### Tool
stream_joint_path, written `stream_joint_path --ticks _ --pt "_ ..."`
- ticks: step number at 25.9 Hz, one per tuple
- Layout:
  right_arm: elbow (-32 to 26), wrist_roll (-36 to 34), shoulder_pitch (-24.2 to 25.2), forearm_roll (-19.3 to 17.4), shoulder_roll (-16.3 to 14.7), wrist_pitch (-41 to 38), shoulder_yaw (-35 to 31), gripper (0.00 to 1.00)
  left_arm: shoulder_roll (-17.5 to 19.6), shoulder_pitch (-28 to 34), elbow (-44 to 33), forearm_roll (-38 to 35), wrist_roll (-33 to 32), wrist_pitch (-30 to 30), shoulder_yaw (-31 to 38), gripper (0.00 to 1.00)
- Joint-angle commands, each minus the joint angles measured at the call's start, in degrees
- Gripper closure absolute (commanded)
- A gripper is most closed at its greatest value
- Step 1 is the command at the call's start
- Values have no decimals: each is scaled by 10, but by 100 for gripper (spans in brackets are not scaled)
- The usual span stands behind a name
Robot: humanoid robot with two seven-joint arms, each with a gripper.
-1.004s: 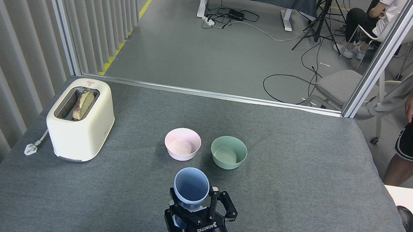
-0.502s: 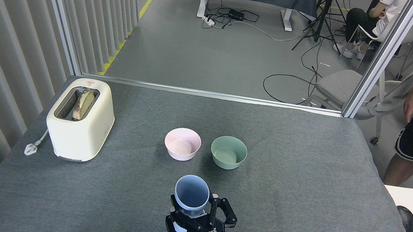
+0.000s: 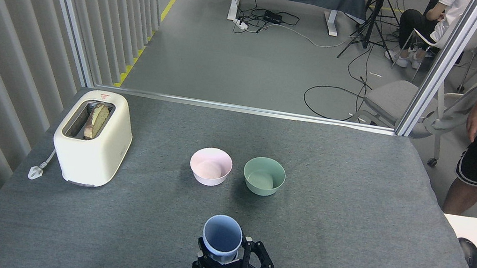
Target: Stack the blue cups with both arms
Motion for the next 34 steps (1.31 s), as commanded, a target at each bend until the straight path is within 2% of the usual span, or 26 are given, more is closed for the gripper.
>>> stream_joint_path --ticks 1,2,3,5,10,14,17,20,22,25,29,34 --pt "24 -16 0 -2 -1 0 -10 29 0 -1 0 0 0 0 0 0" --pt "25 -22 0 -3 -1 -1 -13 27 0 -1 0 0 0 0 0 0" --pt "25 -25 0 -4 -1 0 -15 20 0 -1 0 0 0 0 0 0" --pt "25 -26 0 -15 1 0 -24 1 0 -1 0 0 0 0 0 0" --pt "5 -43 -1 -53 -1 -7 -38 0 -1 -1 0 0 0 0 0 0" --pt "-61 -62 -11 -96 -6 -5 -52 0 -1 -1 0 0 0 0 0 0" --pt "-85 -61 -21 -129 -5 -4 -138 0 -1 -1 0 1 0 0 0 0" --pt "-81 -56 -11 -143 -21 -11 -245 0 -1 -1 0 1 0 0 0 0" --pt "-72 -57 20 -151 -53 -44 -307 0 -4 -1 0 1 0 0 0 0" --pt "-50 -69 118 -158 -94 -127 -352 0 -7 -9 0 2 0 0 -1 0" --pt "-31 -164 211 -156 -93 -158 -383 0 -7 -18 -1 1 0 -1 -2 0" --pt "-28 -188 243 -152 -73 -152 -386 0 -6 -26 6 1 0 2 5 0"
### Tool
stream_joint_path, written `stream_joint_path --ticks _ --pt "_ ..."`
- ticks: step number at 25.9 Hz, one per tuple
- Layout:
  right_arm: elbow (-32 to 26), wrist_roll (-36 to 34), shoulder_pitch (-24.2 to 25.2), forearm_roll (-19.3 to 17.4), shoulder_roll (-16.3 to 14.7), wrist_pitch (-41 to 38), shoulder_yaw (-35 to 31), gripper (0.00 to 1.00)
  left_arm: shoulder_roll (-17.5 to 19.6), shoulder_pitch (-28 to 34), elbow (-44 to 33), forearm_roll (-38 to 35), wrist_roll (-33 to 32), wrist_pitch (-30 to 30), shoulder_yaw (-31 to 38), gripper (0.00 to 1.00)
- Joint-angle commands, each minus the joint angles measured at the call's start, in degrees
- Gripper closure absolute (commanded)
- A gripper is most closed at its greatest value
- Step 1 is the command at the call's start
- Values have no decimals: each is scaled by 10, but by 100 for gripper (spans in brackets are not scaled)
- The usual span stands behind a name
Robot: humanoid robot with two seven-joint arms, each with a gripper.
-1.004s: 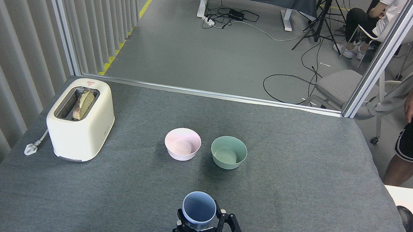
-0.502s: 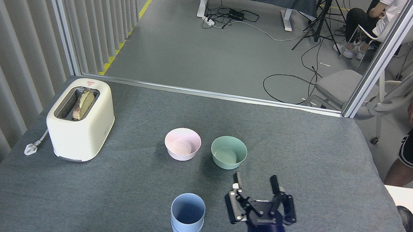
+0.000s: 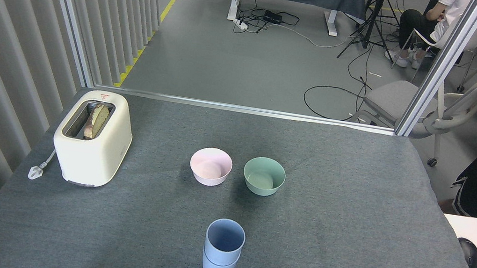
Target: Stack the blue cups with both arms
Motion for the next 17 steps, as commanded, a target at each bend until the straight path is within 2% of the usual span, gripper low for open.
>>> stream_joint_path --ticks 1,17 --pt "2 -15 22 2 8 2 -6 0 1 -4 5 -1 0 1 6 0" --pt "-2 -12 22 2 7 2 -7 0 5 -8 4 -5 1 0 46 0"
